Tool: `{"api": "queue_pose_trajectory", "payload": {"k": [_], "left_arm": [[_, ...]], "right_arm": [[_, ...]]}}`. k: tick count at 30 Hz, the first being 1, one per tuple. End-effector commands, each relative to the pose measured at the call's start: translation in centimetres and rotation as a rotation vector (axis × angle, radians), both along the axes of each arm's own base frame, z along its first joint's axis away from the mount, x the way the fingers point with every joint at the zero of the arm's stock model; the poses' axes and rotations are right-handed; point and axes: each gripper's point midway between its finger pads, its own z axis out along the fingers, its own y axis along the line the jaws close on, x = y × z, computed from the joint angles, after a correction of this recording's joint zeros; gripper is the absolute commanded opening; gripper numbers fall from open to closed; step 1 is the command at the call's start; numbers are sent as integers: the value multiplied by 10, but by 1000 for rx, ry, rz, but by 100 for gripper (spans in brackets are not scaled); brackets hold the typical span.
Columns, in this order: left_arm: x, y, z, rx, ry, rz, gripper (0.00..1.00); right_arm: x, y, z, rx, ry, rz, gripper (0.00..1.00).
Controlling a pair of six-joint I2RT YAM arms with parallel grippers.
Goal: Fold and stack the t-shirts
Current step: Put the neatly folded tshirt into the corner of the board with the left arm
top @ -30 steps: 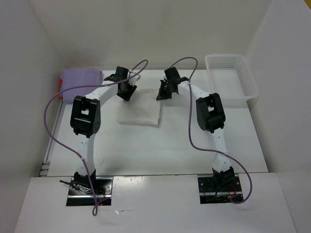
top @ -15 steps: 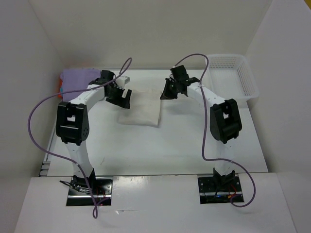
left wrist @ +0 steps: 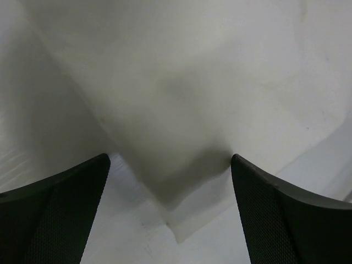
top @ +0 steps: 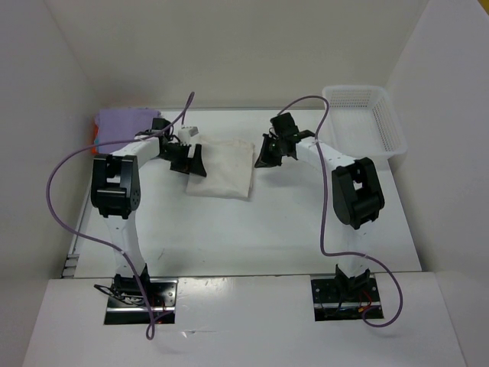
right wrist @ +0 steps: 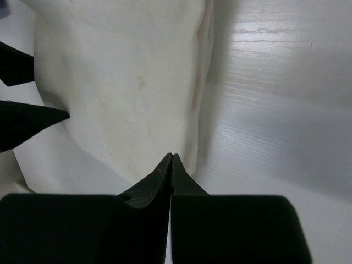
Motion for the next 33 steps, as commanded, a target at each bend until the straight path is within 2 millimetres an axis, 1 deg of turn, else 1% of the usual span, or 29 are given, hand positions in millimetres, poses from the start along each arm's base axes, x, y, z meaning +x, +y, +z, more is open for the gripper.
{"api": "queue_pose_trajectory", "payload": {"k": [1,4,5,6,7,9,10,12,13,14,15,16,17,18,19,20,21,22,23,24,25,26,27,28,29,30,31,32,33], "left_arm": [[-13,-14,-10,-80,74,-34,99],[-15,-18,-14,-81,91,-36,99],[-19,-18,-20,-81,117,-35,99],[-17,-18,-23,-81,120,-35,99],[-19,-18,-23,-80,131,-35,99],[-22,-19,-34,-62,154,-37,99],[-21,-18,-35,-55,159,-27,99],[-21,-18,-45,-56,185,-19,99],[-21,-18,-46,-56,195,-19,99],[-22,-18,-50,-55,205,-19,99],[-23,-18,-55,-57,229,-10,95],[-20,-24,-50,-67,215,-23,93],[-22,-24,-58,-65,240,-22,91],[-22,-25,-57,-76,240,-25,87],[-20,-26,-59,-77,248,-18,85],[-21,-26,-63,-77,258,-18,84],[-18,-26,-61,-77,248,-18,81],[-19,-26,-65,-77,257,-18,77],[-20,-28,-67,-91,267,-22,71],[-21,-29,-66,-101,268,-25,69],[-23,-30,-69,-111,279,-28,67],[-25,-34,-69,-138,290,-36,65],[-25,-36,-67,-151,291,-40,59],[-27,-37,-69,-164,295,-51,57],[-24,-41,-64,-191,288,-60,55],[-25,-43,-62,-204,288,-64,53],[-28,-44,-65,-216,300,-74,45],[-25,-45,-61,-228,283,-86,40],[-29,-52,-58,-249,297,-100,31]], "right_arm": [[7,5,30,36,-96,-7,1],[7,5,26,37,-83,-14,1],[8,4,21,27,-77,-20,1],[9,3,21,24,-75,-34,1],[10,4,12,19,-48,-42,1],[9,2,-6,-3,1,-57,1],[8,2,-14,-4,20,-67,1],[9,2,-27,-14,62,-93,1],[6,-1,-46,-39,105,-110,1],[5,-1,-53,-45,127,-117,1],[7,0,-59,-46,140,-124,1],[3,-2,-77,-41,194,-131,1],[4,1,-82,-36,206,-125,1],[5,8,-83,-4,220,-112,1],[3,9,-97,-2,245,-105,1],[7,12,-97,7,241,-114,1],[3,16,-102,7,256,-100,1],[5,17,-104,8,254,-100,1],[0,20,-112,2,275,-99,1],[4,22,-108,8,263,-99,1],[2,23,-113,10,278,-94,1],[5,24,-110,14,270,-93,1],[3,25,-114,15,278,-80,1],[-2,28,-115,10,286,-72,1],[-3,27,-119,5,295,-72,1],[-4,29,-118,13,299,-66,1],[-4,28,-119,10,295,-59,1],[-2,30,-116,14,286,-58,1],[-4,30,-120,17,298,-54,1]]}}
